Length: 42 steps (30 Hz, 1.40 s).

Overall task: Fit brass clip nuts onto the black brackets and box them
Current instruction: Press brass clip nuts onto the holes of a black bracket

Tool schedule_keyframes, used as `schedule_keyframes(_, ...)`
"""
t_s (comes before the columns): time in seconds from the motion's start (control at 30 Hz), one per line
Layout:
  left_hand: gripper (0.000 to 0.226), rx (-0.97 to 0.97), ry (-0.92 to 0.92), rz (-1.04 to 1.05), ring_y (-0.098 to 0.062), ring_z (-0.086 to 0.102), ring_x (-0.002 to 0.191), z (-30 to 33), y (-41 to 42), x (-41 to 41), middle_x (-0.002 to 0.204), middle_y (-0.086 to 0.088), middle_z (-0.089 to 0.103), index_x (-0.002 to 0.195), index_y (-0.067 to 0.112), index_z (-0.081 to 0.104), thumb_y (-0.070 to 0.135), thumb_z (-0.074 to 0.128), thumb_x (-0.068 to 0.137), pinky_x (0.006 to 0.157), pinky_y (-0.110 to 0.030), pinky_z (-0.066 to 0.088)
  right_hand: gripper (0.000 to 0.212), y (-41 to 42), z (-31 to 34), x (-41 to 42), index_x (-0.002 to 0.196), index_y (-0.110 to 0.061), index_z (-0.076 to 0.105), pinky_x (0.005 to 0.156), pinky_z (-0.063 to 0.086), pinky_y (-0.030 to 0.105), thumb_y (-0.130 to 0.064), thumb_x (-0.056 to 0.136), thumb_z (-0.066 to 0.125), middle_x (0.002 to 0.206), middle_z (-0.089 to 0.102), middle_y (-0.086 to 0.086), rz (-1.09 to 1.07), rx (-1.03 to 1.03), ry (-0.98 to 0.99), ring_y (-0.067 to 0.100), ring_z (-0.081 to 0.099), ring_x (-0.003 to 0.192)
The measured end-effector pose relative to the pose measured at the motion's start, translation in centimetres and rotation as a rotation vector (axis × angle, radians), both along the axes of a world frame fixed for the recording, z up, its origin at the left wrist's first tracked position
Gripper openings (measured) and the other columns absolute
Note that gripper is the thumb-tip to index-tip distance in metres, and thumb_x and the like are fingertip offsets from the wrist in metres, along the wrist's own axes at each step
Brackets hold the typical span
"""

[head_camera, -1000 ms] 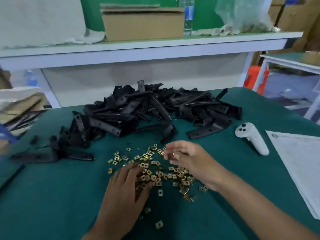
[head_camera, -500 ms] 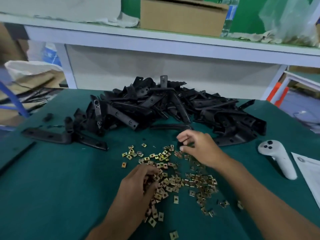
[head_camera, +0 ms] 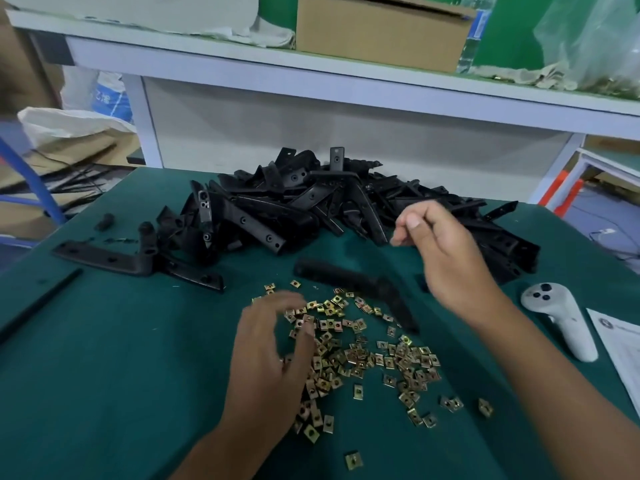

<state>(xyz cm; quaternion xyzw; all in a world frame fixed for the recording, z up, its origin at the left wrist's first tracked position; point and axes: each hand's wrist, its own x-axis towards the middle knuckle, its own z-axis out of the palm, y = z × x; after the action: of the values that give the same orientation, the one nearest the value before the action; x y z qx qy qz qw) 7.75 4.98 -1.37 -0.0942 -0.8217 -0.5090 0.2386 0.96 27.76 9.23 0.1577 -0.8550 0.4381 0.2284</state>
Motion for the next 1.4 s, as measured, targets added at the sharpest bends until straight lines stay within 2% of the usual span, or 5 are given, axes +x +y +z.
schedule_keyframes(0.47, 0.028, -0.388, -0.014, -0.095, 0.004, 0.051, 0.083, -1.0, 0.1, -0.7, 0.081, 0.025, 0.059, 0.090, 0.038, 0.059, 0.055, 0.039, 0.099, 0.095, -0.023, 0.027, 0.101, -1.4, -5.4, 11.6, 0.132, -0.079, 0.002, 0.104, 0.031, 0.036, -0.066, 0.069, 0.080, 0.140, 0.007, -0.041, 0.356, 0.747, -0.529, 0.001, 0.017, 0.130)
schedule_keyframes(0.87, 0.036, 0.073, 0.082, -0.304, -0.026, 0.057, 0.049, 4.1, -2.7, 1.6, 0.068, 0.009, 0.067, 0.115, 0.042, 0.067, 0.064, 0.041, 0.101, 0.046, -0.028, 0.044, 0.026, -2.6, -1.2, 11.1, 0.100, -0.043, 0.064, 0.079, 0.047, 0.019, -0.065, 0.094, 0.052, 0.122, 0.061, -0.020, 0.138, -0.064, -0.039, 0.006, 0.062, 0.106)
schedule_keyframes(1.03, 0.055, 0.310, -0.296, -0.766, -0.027, 0.068, 0.106, 4.6, -2.8, 1.9, 0.117, 0.000, 0.070, 0.130, 0.036, 0.059, 0.059, 0.075, 0.083, 0.092, -0.030, 0.053, 0.030, -4.0, -1.4, 9.9, 0.079, -0.034, 0.066, 0.087, 0.040, 0.020, -0.062, 0.083, 0.057, 0.115, 0.058, -0.025, 0.145, -0.188, -0.357, -0.006, 0.056, 0.110)
schedule_keyframes(1.2, 0.005, 0.153, -0.128, -0.362, 0.009, 0.061, 0.064, 4.5, -2.6, 0.5, 0.071, 0.021, 0.069, 0.084, 0.041, 0.073, 0.042, 0.077, 0.086, 0.058, -0.005, 0.045, 0.067, -4.8, -4.3, 10.7, 0.127, -0.061, 0.044, 0.104, 0.042, 0.033, -0.089, 0.068, 0.055, 0.134, 0.042, -0.038, 0.154, -0.116, -0.508, -0.011, 0.044, 0.125)
schedule_keyframes(1.4, 0.055, 0.526, -0.202, 0.040, 0.003, 0.034, 0.037, 3.8, -3.7, -1.7, 0.040, 0.017, 0.038, 0.041, 0.027, 0.049, 0.034, 0.065, 0.093, 0.040, -0.012, 0.029, 0.099, -4.8, -9.8, 12.6, 0.155, -0.048, -0.018, 0.114, -0.018, 0.042, -0.090, 0.083, 0.036, 0.164, -0.027, -0.017, 0.258, 0.726, -0.308, 0.006, -0.030, 0.149)
